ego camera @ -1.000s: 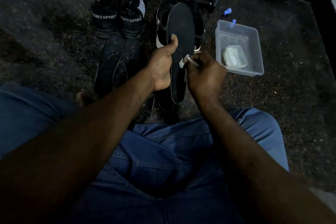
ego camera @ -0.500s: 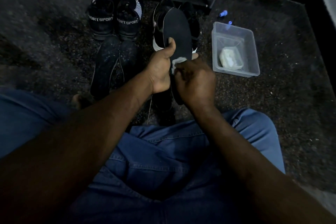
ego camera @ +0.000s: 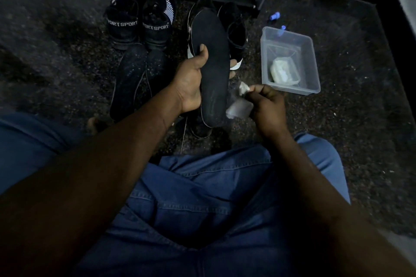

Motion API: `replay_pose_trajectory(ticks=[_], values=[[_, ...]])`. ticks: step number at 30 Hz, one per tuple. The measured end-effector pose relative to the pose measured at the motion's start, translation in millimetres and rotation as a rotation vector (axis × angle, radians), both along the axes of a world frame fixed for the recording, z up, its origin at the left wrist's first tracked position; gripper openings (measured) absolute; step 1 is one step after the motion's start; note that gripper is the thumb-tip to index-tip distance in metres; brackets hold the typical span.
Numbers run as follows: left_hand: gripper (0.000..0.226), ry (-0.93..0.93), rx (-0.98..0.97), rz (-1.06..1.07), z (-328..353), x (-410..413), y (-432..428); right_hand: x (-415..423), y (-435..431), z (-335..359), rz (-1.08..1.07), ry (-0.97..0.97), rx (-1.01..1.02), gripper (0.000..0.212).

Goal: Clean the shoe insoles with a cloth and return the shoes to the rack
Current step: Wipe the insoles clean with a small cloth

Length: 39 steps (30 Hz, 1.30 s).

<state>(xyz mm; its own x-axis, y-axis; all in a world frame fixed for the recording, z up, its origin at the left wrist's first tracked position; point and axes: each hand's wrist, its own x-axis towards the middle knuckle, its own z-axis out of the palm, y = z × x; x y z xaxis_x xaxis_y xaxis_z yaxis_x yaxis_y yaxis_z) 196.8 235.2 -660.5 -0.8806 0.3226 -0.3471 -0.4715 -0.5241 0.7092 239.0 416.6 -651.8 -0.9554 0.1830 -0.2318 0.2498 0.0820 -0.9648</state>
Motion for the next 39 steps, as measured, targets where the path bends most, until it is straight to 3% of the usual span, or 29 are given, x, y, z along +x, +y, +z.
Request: replay_pose_trajectory(ticks=[3,8,12,18,23,27,30,34,37,39], values=[[0.070,0.009,0.015,-0.013,1.8,2.0,1.3,4.2,-5.1,-9.1,-0.010,0.051,0.037,0.017],[0.071,0.038,-0.005,-0.074,-1.7,3.3,0.8,9.0,-16.8,-7.0,0.097,-0.020,-0.124,0.009],[0.076,0.030,-0.047,-0.067,-1.4,0.5,2.6,8.7,-20.8,-10.2,0.164,-0.020,-0.125,0.009],[0.068,-0.009,0.011,-0.136,-0.3,10.7,13.8,1.5,-25.7,-11.0,-0.020,-0.025,-0.148,0.016],[0.062,0.016,0.057,-0.124,-2.2,7.3,10.3,1.2,-10.9,-6.6,0.022,0.002,0.042,0.026],[0.060,0.038,-0.024,-0.087,1.4,3.5,0.3,-3.9,0.6,8.4,-0.124,0.115,0.081,0.012],[0.056,-0.016,0.001,-0.036,6.8,7.7,3.8,-9.1,-4.5,25.2,-0.059,0.315,0.334,0.021],[0.050,-0.063,0.064,-0.025,10.4,11.2,9.9,-28.9,-16.3,27.3,0.124,0.525,0.711,0.010],[0.050,-0.074,0.131,-0.041,12.1,11.8,11.7,-34.9,-22.2,17.3,0.186,0.561,0.888,0.015],[0.058,-0.072,0.144,-0.049,11.8,11.6,10.5,-28.5,-26.6,12.1,0.232,0.545,0.897,0.018]])
